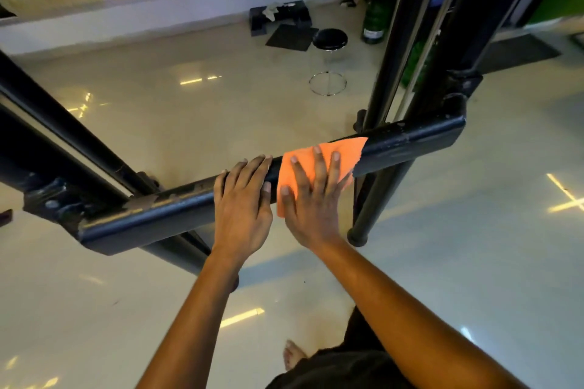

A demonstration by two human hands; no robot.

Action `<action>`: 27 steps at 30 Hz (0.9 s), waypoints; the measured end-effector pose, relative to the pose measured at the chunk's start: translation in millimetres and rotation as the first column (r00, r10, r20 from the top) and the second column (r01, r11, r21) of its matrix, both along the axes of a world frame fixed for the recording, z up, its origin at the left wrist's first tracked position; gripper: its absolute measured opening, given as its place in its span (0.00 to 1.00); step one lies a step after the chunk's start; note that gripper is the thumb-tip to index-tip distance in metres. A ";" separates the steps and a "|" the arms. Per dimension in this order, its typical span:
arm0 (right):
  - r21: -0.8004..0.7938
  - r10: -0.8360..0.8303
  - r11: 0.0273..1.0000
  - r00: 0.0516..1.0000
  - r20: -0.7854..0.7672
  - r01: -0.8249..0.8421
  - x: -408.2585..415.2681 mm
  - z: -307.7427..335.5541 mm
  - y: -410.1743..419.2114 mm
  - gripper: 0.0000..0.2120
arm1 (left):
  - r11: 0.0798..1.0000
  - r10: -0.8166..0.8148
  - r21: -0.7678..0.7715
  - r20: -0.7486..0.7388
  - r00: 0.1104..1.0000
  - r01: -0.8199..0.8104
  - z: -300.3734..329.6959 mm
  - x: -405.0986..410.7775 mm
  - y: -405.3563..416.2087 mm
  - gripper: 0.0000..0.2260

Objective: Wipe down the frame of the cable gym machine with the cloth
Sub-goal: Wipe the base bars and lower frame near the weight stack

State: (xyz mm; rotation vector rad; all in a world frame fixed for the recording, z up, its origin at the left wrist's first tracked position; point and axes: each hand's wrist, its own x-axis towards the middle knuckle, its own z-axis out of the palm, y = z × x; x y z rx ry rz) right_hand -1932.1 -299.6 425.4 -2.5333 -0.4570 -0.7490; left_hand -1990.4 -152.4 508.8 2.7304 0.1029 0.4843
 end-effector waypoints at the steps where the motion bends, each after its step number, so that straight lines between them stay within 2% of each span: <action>1: -0.060 0.054 0.997 0.998 0.043 -0.051 2.4 -9.4 -2.9 0.34 | 1.000 -0.008 -0.004 0.001 1.000 0.008 -0.4 0.3 1.4 0.23; 4: -0.240 0.163 0.964 0.964 0.208 -0.111 32.3 -25.4 -44.0 0.42 | 0.999 -0.027 0.031 0.017 1.000 0.026 -3.2 1.3 5.1 0.22; 6: -0.234 0.125 0.969 0.970 0.210 -0.074 40.8 -26.7 -65.4 0.43 | 0.996 -0.044 0.077 0.014 0.999 0.043 -3.4 -2.0 7.2 0.23; 8: -0.078 0.024 0.997 0.992 0.122 -0.014 29.0 -25.4 -52.9 0.41 | 0.994 -0.065 0.090 0.013 0.998 0.064 -3.2 -2.3 10.0 0.23; 10: 0.120 -0.010 0.993 1.000 -0.020 0.012 7.8 -20.6 -13.8 0.38 | 0.994 -0.068 0.092 0.019 0.998 0.066 -2.4 -0.6 12.1 0.22; 12: 0.204 -0.005 0.979 0.997 -0.079 0.021 -5.3 -17.0 15.3 0.38 | 0.994 -0.066 0.084 0.017 0.998 0.065 -2.7 -0.6 11.2 0.22; 14: 0.119 0.028 0.993 0.999 -0.036 -0.024 3.0 -19.4 5.3 0.39 | 0.995 -0.071 0.073 0.011 0.997 0.070 -2.7 -0.9 10.7 0.22; 17: -0.191 0.123 0.977 0.983 0.138 -0.095 28.1 -29.1 -54.3 0.43 | 0.994 -0.074 0.084 0.011 0.997 0.073 -3.0 -1.2 11.5 0.22; 18: -0.203 0.111 0.976 0.982 0.151 -0.079 34.0 -28.6 -71.8 0.44 | 0.994 -0.070 0.088 0.010 0.998 0.069 -2.8 -1.4 10.9 0.23; 21: 0.041 -0.064 0.997 0.997 0.042 0.062 38.7 -13.1 -81.0 0.36 | 0.994 -0.068 0.089 0.007 0.998 0.067 -0.3 1.1 3.8 0.23; 22: 0.077 -0.087 0.993 0.996 0.012 0.086 35.9 -7.4 -70.2 0.33 | 0.994 -0.066 0.086 0.001 0.998 0.066 0.1 3.2 0.3 0.23; 24: 0.049 -0.053 0.997 0.999 0.005 0.052 29.2 -2.0 -47.0 0.30 | 0.995 -0.065 0.073 -0.012 0.998 0.066 1.5 9.9 -9.2 0.23; 27: -0.061 0.077 0.995 0.995 0.062 -0.073 25.8 -11.3 -46.0 0.35 | 0.995 -0.080 0.055 -0.033 0.996 0.082 3.4 16.2 -22.6 0.24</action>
